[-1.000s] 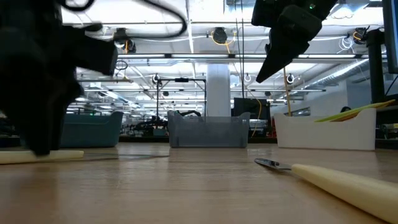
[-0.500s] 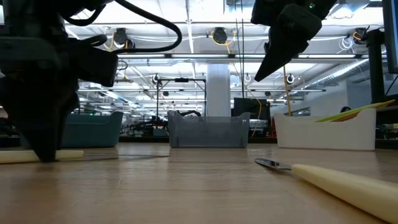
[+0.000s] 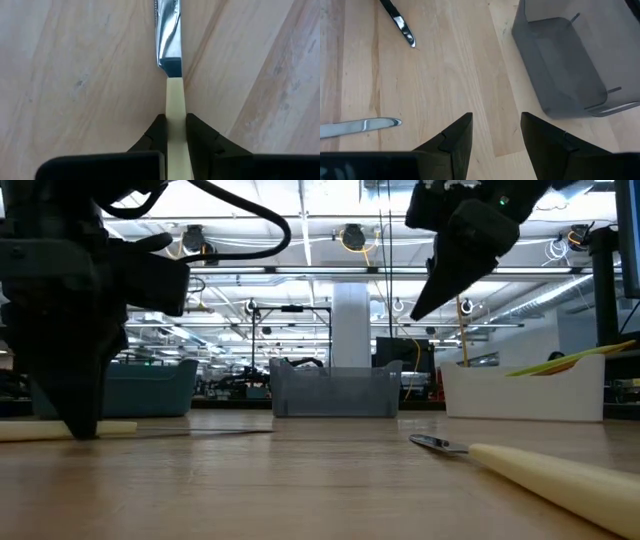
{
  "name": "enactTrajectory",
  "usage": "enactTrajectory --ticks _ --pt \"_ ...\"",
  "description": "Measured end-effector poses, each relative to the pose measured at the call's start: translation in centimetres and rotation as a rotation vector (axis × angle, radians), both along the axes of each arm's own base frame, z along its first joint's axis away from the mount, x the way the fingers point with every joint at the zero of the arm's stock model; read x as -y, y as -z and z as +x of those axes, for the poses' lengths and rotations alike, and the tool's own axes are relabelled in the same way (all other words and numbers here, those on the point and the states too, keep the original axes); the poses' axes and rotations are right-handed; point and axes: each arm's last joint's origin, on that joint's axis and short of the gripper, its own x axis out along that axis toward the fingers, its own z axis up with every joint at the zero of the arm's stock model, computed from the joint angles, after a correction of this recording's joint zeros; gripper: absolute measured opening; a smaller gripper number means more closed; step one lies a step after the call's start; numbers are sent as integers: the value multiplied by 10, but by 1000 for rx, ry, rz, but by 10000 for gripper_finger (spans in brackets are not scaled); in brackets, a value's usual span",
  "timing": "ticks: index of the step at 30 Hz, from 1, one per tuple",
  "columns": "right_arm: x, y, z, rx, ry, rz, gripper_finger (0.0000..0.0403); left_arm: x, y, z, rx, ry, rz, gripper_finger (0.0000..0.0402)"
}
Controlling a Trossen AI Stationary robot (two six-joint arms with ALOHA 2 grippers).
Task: Pick & Place Kitchen Items
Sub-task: Put the left yellow table knife into the black bin
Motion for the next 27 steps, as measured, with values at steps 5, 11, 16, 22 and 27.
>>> enactTrajectory --ticks 5,11,16,22,27 --pt "1 18 -5 -12 0 3 160 0 -2 3 27 12 27 40" --pt "2 34 -14 -52 49 50 160 -2 -13 18 100 47 108 34" --pt "-1 47 -22 -110 7 125 160 -12 -28 35 159 70 135 35" --pt "-9 58 -30 -152 -25 146 160 -28 -45 53 206 133 164 39" --pt "-14 65 -36 -170 -22 157 160 -42 -59 67 244 177 186 35"
